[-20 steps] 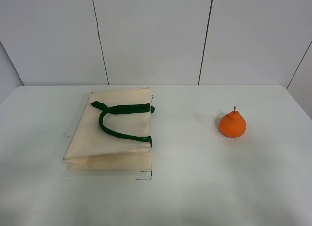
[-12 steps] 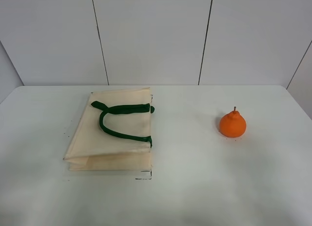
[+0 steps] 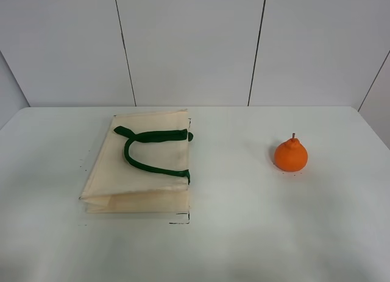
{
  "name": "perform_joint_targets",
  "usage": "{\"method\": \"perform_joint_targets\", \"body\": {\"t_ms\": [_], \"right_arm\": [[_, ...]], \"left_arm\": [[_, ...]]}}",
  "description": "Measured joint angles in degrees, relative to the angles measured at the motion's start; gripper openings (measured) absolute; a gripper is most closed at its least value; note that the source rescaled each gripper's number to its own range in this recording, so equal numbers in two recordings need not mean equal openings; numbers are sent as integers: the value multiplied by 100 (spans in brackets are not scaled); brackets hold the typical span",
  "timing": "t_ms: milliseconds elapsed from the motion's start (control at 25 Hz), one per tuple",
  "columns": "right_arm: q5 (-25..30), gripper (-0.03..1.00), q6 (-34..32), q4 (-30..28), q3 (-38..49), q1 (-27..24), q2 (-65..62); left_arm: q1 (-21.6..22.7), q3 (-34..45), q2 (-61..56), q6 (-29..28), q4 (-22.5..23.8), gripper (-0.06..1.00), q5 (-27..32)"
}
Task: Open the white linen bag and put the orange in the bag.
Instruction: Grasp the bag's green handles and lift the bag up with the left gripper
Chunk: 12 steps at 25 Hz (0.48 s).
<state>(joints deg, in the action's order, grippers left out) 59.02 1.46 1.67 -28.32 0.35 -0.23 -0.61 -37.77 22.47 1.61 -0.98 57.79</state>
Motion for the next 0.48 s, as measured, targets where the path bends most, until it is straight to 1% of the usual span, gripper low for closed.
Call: {"method": "perform_joint_targets", "body": {"t_ms": [80,240,320,480], "right_arm": [[0,100,0,0,0,0,0],[0,100,0,0,0,0,0],[0,100,0,0,0,0,0],[0,100,0,0,0,0,0]], "left_arm": [[0,-309,900,-12,0,100,-57],[0,-900,2700,-18,0,100,-500],[0,-1284,3568,-18,0,100,-752],[0,-2166,5312,-18,0,100,-1068]]}}
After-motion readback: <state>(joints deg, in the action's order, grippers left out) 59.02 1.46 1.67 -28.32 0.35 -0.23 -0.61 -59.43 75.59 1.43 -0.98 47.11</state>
